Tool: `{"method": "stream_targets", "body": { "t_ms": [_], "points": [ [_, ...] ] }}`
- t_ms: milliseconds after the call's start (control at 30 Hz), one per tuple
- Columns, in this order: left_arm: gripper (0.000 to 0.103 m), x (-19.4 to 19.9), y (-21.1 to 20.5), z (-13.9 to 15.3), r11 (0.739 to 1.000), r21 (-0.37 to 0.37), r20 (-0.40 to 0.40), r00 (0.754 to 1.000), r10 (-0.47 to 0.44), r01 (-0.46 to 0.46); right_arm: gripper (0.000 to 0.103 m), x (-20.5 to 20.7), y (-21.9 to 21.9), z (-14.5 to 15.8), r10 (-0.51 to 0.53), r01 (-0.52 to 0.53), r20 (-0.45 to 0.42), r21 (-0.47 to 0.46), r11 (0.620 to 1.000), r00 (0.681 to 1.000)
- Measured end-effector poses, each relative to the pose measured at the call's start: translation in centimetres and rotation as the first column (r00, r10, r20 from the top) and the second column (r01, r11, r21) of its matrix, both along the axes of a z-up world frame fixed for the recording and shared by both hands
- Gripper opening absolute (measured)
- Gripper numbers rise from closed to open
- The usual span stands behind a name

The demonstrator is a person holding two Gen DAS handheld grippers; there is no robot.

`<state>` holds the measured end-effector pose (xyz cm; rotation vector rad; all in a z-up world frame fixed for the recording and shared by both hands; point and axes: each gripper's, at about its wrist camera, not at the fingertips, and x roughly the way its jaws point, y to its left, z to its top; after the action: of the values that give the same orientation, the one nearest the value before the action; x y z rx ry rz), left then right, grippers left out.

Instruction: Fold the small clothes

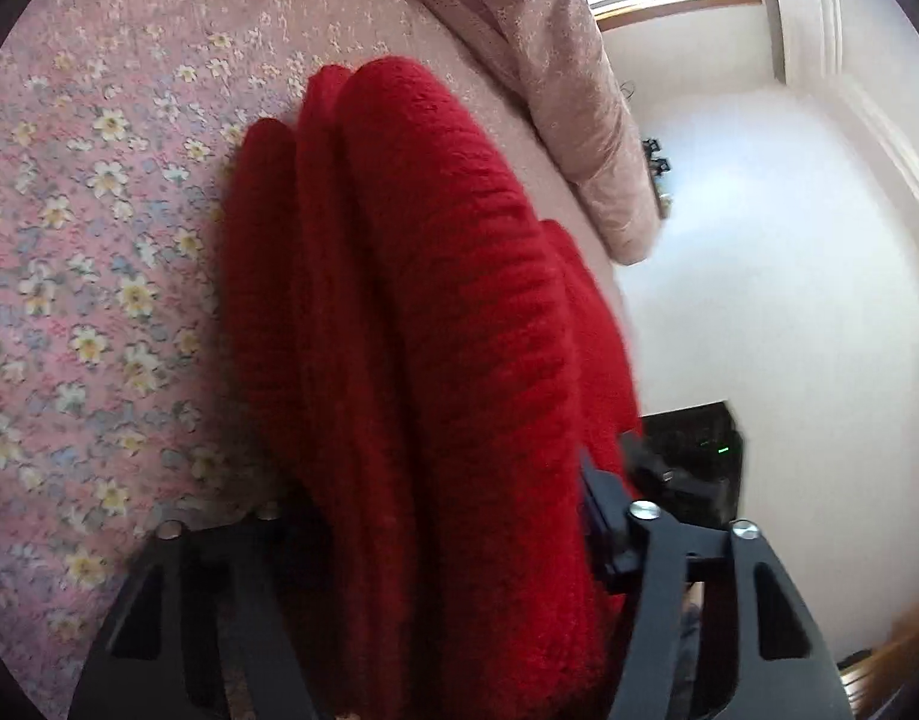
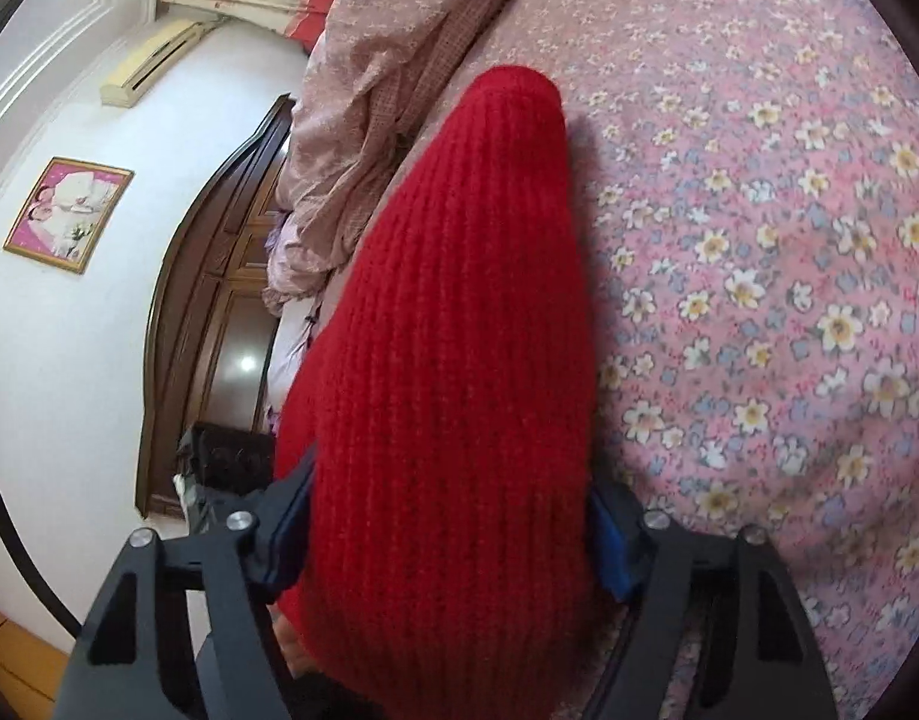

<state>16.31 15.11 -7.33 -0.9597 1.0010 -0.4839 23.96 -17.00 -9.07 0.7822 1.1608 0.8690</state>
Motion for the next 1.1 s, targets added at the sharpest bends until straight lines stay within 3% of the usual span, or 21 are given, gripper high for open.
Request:
{"method": "stream_targets", "body": {
  "t_ms": [67,167,300,467,667,767,833,933,1100],
  "points": [
    [0.051,0.2,-0.5,1.4,0.998,0.057,0.042,0.999,-0.006,0.004,0.070,0.1,-0.6,0.0,-0.004,0.005,-0.022,0.028,1.000,1.000],
    [0.050,0.9,-1.8,4.2,0.993,0.118,0.093,0.995,-0.030,0.019,0.066,0.0,-1.8,1.5,-0.016,0.016,0.021,0.010,1.000,1.000],
    [0.050,4.2,-4.3,7.3,0.994,0.101,0.162,0.985,-0.057,0.041,0.066,1.4,-4.3,5.3,-0.027,0.027,0.096,0.008,1.000,0.995],
    [0.050,10.2,-9.1,9.0,0.990,0.117,0.204,0.974,-0.099,0.076,0.066,5.5,-9.2,8.5,-0.067,0.068,0.164,-0.003,0.998,0.984],
    [0.050,17.7,-13.2,7.1,0.984,0.166,0.205,0.973,-0.102,0.068,0.066,13.0,-14.6,7.2,-0.167,0.171,0.150,-0.014,0.985,0.975],
    [0.050,19.9,-14.1,4.7,0.971,0.236,0.202,0.974,-0.100,0.050,0.066,16.2,-15.7,5.3,-0.194,0.202,0.152,-0.037,0.979,0.969],
    [0.051,20.6,-14.4,2.8,0.958,0.284,0.187,0.978,-0.092,0.036,0.066,17.3,-15.9,3.1,-0.219,0.227,0.121,-0.058,0.972,0.968],
    [0.057,19.4,-14.0,1.1,0.965,0.262,0.273,0.959,-0.076,0.002,0.067,16.9,-15.9,0.4,-0.246,0.253,0.112,-0.047,0.966,0.963],
    [0.059,18.2,-13.5,0.4,0.969,0.246,0.286,0.957,-0.055,-0.018,0.070,16.6,-15.8,0.5,-0.219,0.233,0.169,-0.064,0.970,0.961]
  ]
}}
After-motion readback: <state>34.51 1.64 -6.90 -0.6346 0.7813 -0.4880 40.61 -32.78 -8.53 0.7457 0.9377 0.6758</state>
